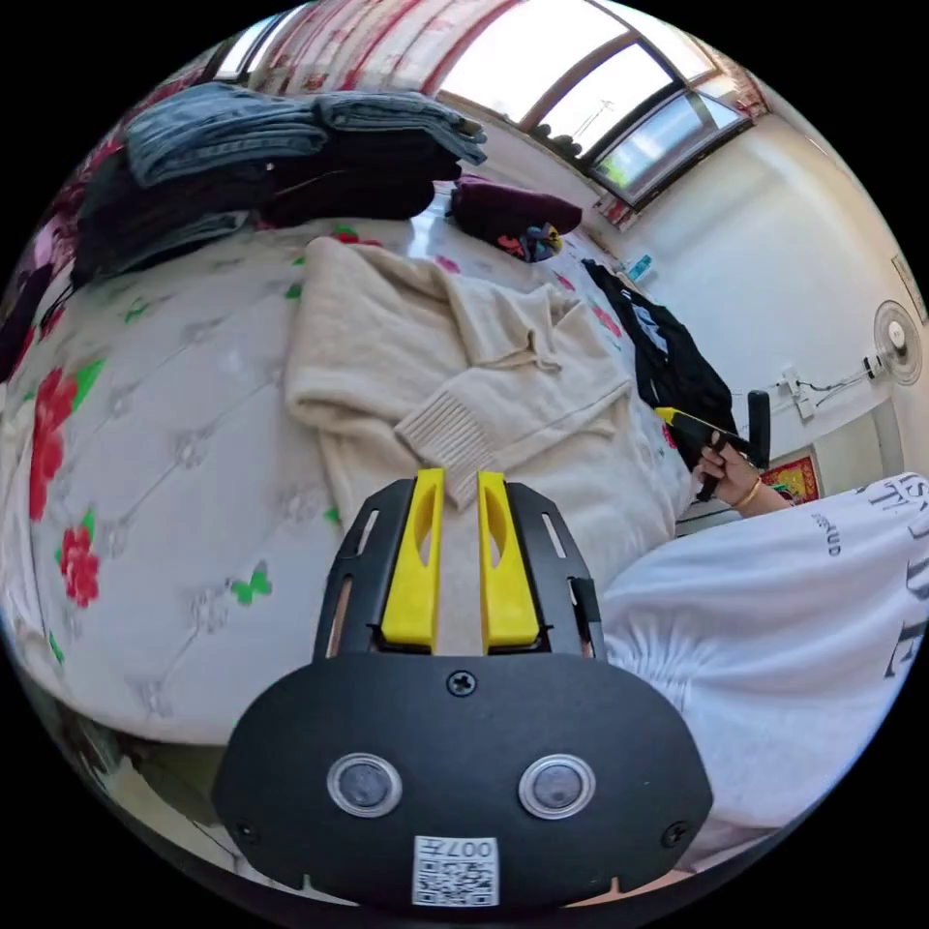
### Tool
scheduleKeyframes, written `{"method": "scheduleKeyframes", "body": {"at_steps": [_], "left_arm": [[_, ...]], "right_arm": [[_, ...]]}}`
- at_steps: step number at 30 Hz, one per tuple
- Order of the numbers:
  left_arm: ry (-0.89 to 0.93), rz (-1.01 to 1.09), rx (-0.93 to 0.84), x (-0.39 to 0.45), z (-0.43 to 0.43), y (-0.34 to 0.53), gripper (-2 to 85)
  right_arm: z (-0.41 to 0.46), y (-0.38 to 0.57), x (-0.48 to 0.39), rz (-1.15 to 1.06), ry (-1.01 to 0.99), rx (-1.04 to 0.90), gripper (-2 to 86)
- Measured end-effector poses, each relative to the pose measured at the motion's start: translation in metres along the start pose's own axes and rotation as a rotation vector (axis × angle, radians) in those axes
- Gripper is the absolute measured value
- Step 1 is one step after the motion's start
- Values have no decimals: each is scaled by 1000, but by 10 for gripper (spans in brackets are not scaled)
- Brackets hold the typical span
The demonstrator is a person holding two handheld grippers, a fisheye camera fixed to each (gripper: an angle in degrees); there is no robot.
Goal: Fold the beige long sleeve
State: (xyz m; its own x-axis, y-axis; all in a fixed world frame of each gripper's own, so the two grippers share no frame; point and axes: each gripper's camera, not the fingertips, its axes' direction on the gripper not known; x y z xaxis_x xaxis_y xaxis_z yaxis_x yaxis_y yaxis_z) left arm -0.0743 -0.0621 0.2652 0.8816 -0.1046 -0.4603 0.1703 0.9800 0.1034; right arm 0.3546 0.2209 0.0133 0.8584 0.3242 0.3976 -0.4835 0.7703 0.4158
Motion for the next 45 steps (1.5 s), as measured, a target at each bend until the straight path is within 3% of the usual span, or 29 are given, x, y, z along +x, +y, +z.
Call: {"method": "scheduleKeyframes", "body": {"at_steps": [5, 9, 15, 20, 24, 30, 33, 35, 37, 45], "left_arm": [[-69, -225, -58, -28, -20, 88, 86], [-5, -325, -145, -41, 2, 112, 107], [21, -210, -331, -27, 48, 84, 91], [238, -130, -396, -43, 29, 63, 41], [544, -93, -195, -72, -33, 28, 36], [765, -124, 176, -115, -84, -78, 37], [754, -401, 385, -133, -80, -131, 52], [723, -501, 519, -131, -76, -145, 66], [649, -540, 536, -122, -69, -151, 76], [183, -289, 134, -88, -14, -115, 91]], "right_arm": [[-39, 94, 44, 216, 58, -121, 87], [-33, 120, 41, 242, 18, -248, 98], [1, 116, 18, 145, 14, -405, 93], [-9, 95, 25, 98, -113, -495, 62], [-66, 65, 39, 65, -257, -358, 53], [-153, -54, 69, 75, -519, 23, 49], [-171, -135, 74, 146, -565, 203, 54], [-180, -174, 73, 218, -481, 361, 59], [-175, -186, 71, 263, -434, 350, 62], [-109, -109, 65, 167, -222, 67, 80]]}}
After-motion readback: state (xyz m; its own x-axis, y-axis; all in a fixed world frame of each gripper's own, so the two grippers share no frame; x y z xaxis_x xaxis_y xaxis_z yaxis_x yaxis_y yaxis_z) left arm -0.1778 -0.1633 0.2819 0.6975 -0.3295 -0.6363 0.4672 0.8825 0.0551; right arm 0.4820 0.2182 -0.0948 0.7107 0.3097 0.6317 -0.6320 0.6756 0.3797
